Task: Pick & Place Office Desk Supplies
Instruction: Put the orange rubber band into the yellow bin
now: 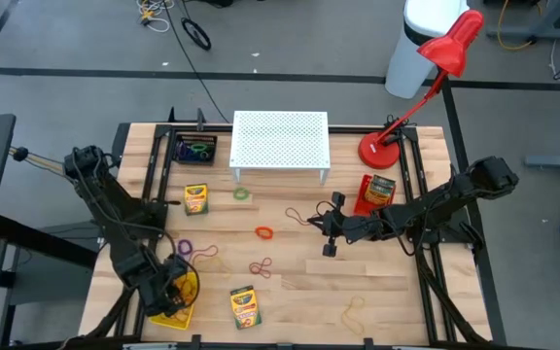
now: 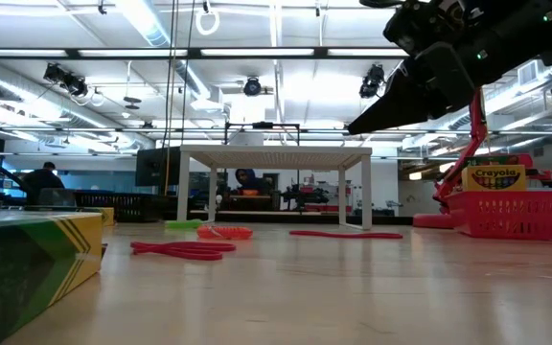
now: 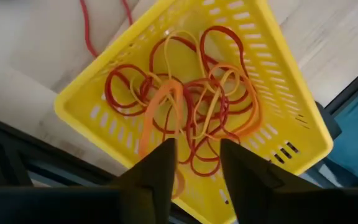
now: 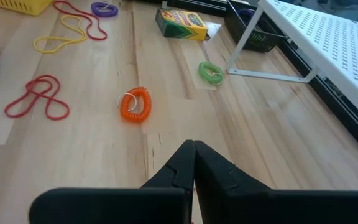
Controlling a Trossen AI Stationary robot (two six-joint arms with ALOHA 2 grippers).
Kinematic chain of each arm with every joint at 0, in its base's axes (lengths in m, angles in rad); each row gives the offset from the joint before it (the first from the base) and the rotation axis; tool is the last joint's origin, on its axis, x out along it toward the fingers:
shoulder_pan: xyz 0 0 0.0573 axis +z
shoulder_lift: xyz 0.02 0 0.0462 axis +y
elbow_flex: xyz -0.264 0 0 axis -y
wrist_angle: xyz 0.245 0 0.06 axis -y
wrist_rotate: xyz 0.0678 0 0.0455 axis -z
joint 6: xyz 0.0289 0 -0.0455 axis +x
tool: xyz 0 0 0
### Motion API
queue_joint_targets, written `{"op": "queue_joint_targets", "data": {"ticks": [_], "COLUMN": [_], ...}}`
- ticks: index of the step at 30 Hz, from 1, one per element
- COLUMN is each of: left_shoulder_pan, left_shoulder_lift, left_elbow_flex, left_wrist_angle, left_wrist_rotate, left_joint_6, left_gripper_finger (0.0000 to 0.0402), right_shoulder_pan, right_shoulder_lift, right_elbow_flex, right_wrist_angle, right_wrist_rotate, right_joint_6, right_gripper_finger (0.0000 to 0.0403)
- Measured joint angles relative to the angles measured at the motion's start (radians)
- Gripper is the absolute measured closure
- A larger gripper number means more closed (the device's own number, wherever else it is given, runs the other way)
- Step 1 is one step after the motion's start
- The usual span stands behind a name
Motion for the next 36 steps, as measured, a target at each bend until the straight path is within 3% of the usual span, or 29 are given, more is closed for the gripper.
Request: {"op": "queue_joint_targets", "data": {"ticks": [5,11,19,24,27,36], "left_shoulder_pan": [0.020,0.062,0.085,0.070,0.042,-0.059], "left_shoulder_lift": [0.000,-0.001,0.071,0.151,0.174,0.175], "left_elbow_flex": [0.000,0.034,0.134,0.180,0.203,0.198], "left_wrist_angle": [0.014,0.027,-0.150,-0.133,-0.055,-0.141], "left_wrist_rotate": [0.016,0.015,0.015,0.054,-0.007,-0.088], "left_joint_6": [0.005,0.142,0.289,0.338,0.351,0.117], "left_gripper_finger": [0.0202,0.0150,0.0168,0.0173,0.0173,0.0177], "right_shoulder_pan": [0.000,0.000,0.000,0.000,0.000,0.000], "right_shoulder_lift": [0.000,0.000,0.000,0.000,0.000,0.000], "right_elbow_flex": [0.000,0.000,0.000,0.000,0.000,0.000], "right_wrist_angle": [0.000,0.000,0.000,0.008,0.009,0.011], "right_wrist_rotate": [0.000,-0.001,-0.019,-0.025,-0.025,-0.027], "right_joint_6": [0.000,0.001,0.003,0.003,0.003,0.003], "right_gripper_finger": [0.0386,0.0386,0.0386,0.0386,0.0386,0.0386]}}
